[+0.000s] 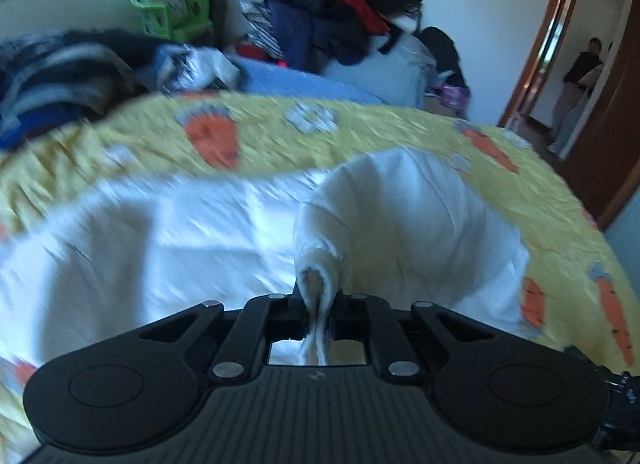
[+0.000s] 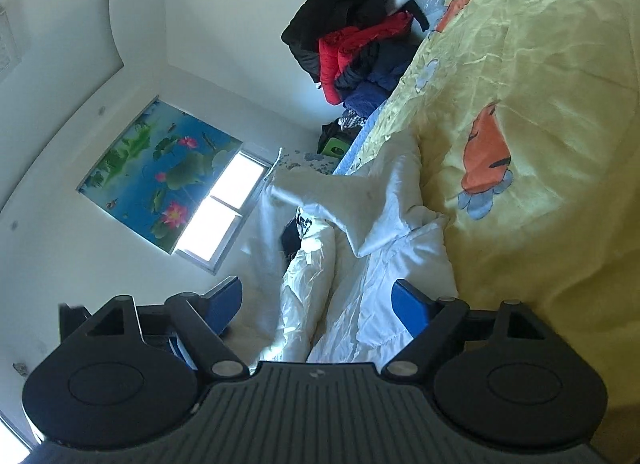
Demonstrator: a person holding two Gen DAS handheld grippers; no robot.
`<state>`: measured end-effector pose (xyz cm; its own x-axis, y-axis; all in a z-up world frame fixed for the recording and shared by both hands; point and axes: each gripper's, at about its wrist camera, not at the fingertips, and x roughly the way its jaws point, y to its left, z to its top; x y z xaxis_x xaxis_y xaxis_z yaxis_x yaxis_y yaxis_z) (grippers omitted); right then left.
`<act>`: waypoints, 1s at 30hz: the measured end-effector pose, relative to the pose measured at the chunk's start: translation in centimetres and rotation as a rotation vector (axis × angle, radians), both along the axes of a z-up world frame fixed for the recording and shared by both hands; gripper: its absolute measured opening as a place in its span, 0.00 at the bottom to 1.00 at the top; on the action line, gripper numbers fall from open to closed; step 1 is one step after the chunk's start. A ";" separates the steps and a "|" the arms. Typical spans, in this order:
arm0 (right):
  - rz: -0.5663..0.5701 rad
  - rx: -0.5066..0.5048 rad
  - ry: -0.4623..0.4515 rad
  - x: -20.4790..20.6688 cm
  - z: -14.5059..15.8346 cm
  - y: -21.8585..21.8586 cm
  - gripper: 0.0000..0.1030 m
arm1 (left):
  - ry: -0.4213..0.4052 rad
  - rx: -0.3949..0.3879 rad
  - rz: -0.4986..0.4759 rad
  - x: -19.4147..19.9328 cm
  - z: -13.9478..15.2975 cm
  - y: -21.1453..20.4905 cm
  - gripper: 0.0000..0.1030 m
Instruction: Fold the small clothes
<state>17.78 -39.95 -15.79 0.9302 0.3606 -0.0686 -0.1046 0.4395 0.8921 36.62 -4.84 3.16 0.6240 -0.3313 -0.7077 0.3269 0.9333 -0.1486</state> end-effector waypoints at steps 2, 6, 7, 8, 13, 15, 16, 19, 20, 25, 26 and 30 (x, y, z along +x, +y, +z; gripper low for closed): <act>0.002 0.002 -0.001 0.0 0.0 -0.1 0.80 | 0.010 0.024 0.034 1.2 0.7 1.6 0.09; 0.006 -0.005 -0.002 0.0 0.0 0.0 0.82 | 0.051 0.095 0.105 3.2 -0.6 3.5 0.09; 0.007 -0.007 -0.003 -0.1 -0.1 0.1 0.83 | 0.073 0.109 0.114 3.7 -1.3 3.9 0.09; 0.008 -0.008 -0.004 0.0 0.0 0.1 0.85 | 0.090 0.121 0.121 4.0 -2.1 4.2 0.09; 0.012 -0.012 -0.010 0.2 0.0 0.1 0.86 | 0.153 0.167 0.129 4.3 -5.7 4.3 0.09; 0.014 -0.010 -0.010 0.2 0.0 0.0 0.86 | 0.155 0.206 0.128 4.1 -6.7 4.0 0.09; 0.015 -0.008 -0.011 0.2 -0.1 0.0 0.86 | 0.155 0.215 0.131 4.2 -7.0 3.8 0.09; 0.016 -0.006 -0.012 0.3 -0.2 -0.1 0.86 | 0.149 0.227 0.140 4.4 -7.3 3.4 0.09; 0.017 -0.007 -0.012 0.3 -0.2 -0.1 0.86 | 0.147 0.235 0.135 4.4 -7.3 3.3 0.10; 0.021 -0.003 -0.015 0.3 -0.2 -0.2 0.86 | 0.183 0.228 0.178 4.9 -6.7 4.0 0.48; 0.022 -0.001 -0.015 0.3 -0.2 -0.2 0.86 | 0.186 0.196 0.197 5.0 -6.2 4.7 0.59; 0.021 -0.001 -0.015 0.3 -0.2 -0.2 0.86 | 0.068 0.013 0.284 3.4 -2.4 7.6 0.74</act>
